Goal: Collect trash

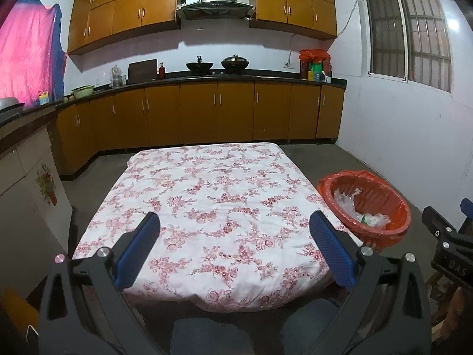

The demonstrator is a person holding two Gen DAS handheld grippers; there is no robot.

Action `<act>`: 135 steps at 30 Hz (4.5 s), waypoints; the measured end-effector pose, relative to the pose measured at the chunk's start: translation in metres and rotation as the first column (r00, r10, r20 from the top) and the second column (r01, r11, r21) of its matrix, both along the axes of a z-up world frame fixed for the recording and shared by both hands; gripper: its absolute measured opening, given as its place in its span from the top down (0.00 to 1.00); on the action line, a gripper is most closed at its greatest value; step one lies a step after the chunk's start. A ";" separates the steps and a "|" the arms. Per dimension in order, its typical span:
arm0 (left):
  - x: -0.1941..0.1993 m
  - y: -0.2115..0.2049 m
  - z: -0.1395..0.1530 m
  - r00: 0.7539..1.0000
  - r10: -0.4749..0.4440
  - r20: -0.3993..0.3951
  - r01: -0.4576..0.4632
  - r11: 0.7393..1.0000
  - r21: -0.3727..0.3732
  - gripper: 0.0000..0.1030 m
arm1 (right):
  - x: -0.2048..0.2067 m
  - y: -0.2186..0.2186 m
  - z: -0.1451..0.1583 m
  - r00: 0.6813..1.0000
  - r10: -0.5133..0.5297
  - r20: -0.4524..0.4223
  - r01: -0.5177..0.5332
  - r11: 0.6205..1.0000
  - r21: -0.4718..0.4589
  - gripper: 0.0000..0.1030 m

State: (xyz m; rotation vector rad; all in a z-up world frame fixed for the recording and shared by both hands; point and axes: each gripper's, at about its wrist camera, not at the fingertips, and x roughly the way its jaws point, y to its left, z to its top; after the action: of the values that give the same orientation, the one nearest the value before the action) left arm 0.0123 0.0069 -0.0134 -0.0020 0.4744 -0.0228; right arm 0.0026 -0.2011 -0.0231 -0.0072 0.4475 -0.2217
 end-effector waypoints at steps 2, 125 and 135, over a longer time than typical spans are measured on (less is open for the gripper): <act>0.000 0.000 0.000 1.000 0.002 -0.003 -0.002 1.000 -0.003 0.04 | 0.000 0.001 0.000 1.000 -0.001 0.000 0.001 1.000 -0.002 0.02; 0.003 -0.001 -0.006 0.998 -0.064 -0.012 0.063 0.998 -0.028 0.04 | -0.004 -0.006 -0.004 1.000 -0.002 -0.015 0.002 1.000 0.006 0.02; 0.004 0.001 -0.007 0.998 -0.062 -0.015 0.062 0.998 -0.029 0.04 | -0.003 -0.006 -0.003 1.000 -0.003 -0.015 0.003 1.000 0.007 0.02</act>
State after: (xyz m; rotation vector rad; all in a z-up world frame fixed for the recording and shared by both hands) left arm 0.0161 0.0079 -0.0209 -0.0157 0.4897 -0.0905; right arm -0.0005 -0.2071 -0.0261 -0.0010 0.4632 -0.2234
